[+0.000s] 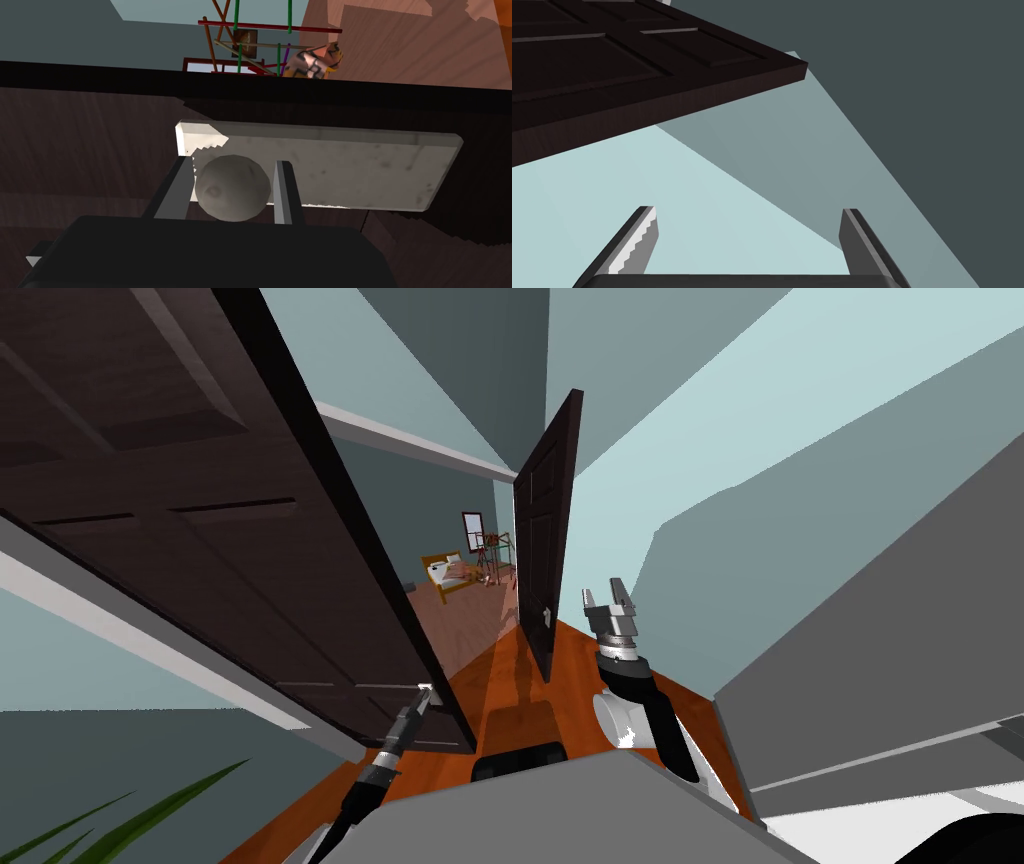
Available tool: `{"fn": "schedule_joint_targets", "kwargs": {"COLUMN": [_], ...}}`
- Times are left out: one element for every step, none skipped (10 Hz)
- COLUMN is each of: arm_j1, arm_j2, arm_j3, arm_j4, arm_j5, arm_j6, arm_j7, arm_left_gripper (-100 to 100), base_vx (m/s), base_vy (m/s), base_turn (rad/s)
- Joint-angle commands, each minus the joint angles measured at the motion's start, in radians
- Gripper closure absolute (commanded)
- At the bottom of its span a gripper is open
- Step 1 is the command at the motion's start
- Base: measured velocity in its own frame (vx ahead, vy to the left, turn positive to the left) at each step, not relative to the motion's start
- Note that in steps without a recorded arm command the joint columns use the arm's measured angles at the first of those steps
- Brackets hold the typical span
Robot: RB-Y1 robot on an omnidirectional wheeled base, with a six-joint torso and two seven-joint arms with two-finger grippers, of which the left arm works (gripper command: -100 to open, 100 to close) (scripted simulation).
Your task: Pull the door open
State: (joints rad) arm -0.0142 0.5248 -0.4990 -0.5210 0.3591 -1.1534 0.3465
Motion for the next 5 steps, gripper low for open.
{"fn": "schedule_joint_targets", "kwargs": {"arm_j1": [0.01, 0.012, 0.019, 0.026, 0.033], "arm_j2": [0.011, 0.014, 0.021, 0.029, 0.037], "arm_j3": [-0.015, -0.019, -0.029, -0.04, -0.051], "arm_j4": [0.007, 0.009, 0.013, 0.018, 0.023], "arm_j5": [0.003, 0.004, 0.007, 0.009, 0.012], "arm_j6": [-0.026, -0.034, -0.052, -0.071, -0.091], "arm_j7": [0.007, 0.009, 0.014, 0.019, 0.024], "arm_left_gripper": [100, 100, 100, 100, 100], "base_vx": [-0.149, -0.182, -0.152, -0.185, -0.192], "base_vy": [0.054, 0.078, 0.094, 0.103, 0.122], "base_turn": [-0.146, -0.149, -0.136, -0.159, -0.171]}}
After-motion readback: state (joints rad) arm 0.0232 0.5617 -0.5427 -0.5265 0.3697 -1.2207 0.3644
